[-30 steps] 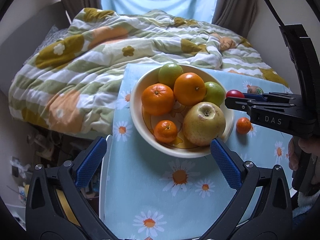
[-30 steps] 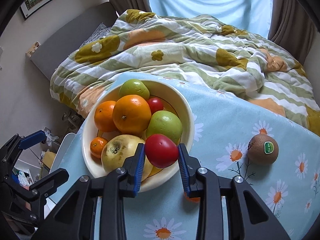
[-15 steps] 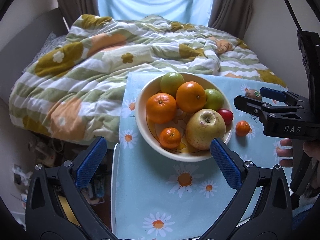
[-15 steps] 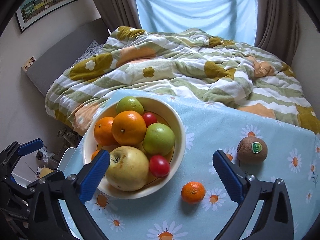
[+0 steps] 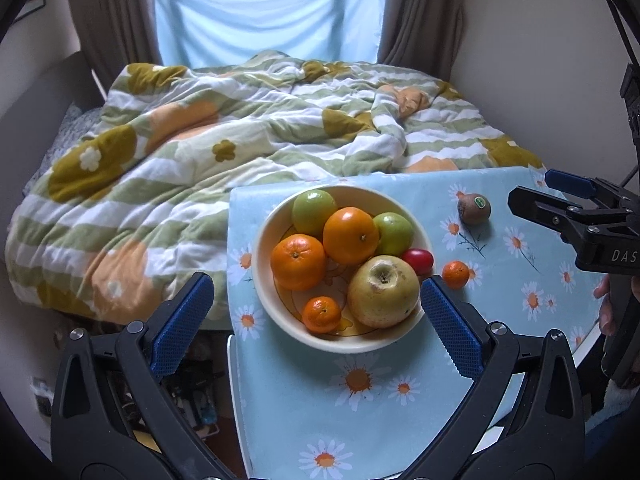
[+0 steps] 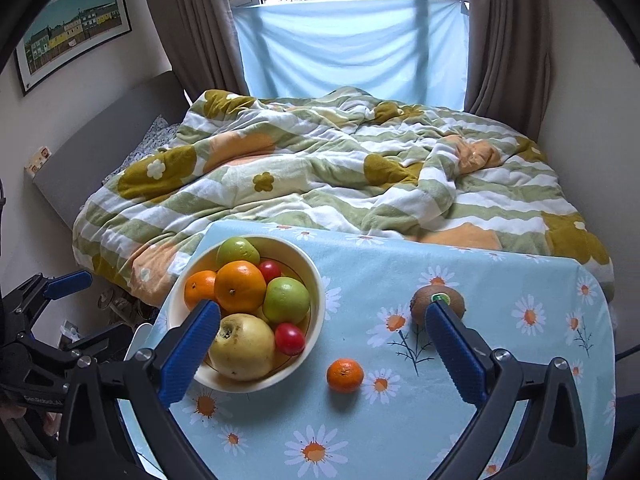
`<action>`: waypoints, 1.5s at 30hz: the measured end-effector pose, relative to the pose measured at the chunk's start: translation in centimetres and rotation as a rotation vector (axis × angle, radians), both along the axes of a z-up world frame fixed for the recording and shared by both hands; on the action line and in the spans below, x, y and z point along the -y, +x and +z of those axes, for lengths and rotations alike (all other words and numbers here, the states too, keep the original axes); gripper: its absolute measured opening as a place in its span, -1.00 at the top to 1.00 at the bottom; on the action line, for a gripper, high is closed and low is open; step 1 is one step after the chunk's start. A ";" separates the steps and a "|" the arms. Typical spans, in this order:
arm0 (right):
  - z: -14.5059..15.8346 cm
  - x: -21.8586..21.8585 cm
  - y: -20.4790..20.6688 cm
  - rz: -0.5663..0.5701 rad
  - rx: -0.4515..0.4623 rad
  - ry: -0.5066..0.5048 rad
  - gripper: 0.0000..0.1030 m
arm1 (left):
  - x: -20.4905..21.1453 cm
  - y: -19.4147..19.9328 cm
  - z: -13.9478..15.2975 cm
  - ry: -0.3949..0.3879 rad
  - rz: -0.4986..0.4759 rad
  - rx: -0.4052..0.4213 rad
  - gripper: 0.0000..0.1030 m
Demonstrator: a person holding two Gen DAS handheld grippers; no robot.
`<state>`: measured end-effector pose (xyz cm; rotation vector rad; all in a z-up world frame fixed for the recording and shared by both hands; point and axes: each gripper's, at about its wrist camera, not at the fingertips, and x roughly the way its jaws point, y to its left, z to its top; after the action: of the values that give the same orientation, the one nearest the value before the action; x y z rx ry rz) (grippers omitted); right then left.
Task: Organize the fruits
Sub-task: 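Grasp the small tangerine with the left tool while the right tool grasps the kiwi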
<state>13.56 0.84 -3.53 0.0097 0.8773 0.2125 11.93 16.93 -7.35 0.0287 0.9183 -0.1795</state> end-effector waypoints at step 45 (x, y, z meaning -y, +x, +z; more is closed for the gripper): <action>-12.2 14.0 8.4 0.501 -0.174 0.003 -0.98 | 20.4 2.2 -13.4 0.000 0.377 -0.138 -0.12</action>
<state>21.99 -13.15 -15.74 -0.1932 1.0434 0.6895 14.11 -3.46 -20.73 -0.1577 1.0437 0.1706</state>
